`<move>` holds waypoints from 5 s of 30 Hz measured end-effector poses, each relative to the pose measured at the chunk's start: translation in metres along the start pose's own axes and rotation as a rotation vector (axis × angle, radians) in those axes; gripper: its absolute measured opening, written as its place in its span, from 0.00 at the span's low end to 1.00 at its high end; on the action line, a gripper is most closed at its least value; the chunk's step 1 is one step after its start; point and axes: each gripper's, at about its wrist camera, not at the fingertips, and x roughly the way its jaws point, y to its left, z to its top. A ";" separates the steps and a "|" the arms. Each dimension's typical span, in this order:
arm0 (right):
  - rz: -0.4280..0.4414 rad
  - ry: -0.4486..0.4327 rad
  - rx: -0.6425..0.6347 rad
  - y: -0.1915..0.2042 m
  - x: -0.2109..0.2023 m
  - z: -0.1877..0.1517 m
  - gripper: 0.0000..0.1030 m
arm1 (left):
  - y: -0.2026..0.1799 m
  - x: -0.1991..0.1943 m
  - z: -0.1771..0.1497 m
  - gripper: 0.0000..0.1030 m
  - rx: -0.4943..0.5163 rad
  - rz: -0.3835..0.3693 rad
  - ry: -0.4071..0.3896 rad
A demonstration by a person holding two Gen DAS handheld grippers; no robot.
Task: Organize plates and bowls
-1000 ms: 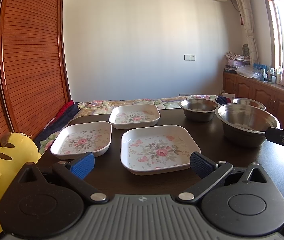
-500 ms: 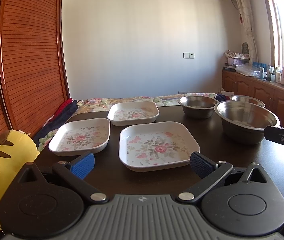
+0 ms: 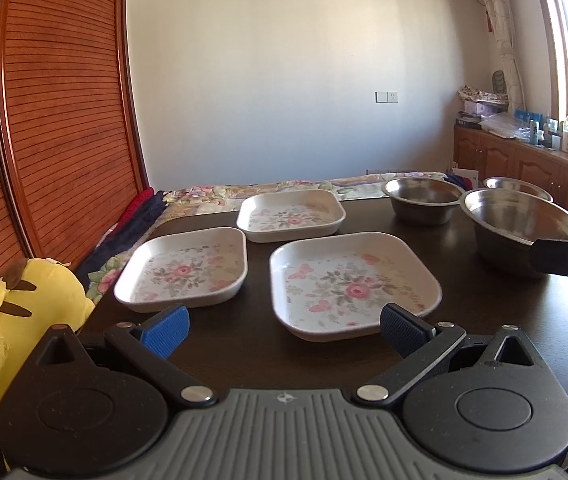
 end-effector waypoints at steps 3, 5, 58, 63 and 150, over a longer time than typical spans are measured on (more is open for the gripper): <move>0.025 0.005 -0.028 0.007 0.006 0.006 1.00 | 0.009 0.005 0.003 0.99 -0.005 -0.007 0.002; 0.040 0.012 -0.048 0.011 0.010 0.008 1.00 | 0.015 0.009 0.006 0.99 -0.004 -0.012 0.004; 0.097 0.285 0.024 0.021 0.116 -0.001 0.38 | 0.032 0.112 0.015 0.30 -0.039 -0.215 0.181; 0.095 0.283 0.037 0.018 0.116 -0.001 0.31 | 0.032 0.112 0.013 0.22 -0.065 -0.217 0.180; 0.228 0.164 -0.031 0.048 0.031 -0.007 0.50 | 0.063 0.011 -0.022 0.55 -0.106 -0.134 0.068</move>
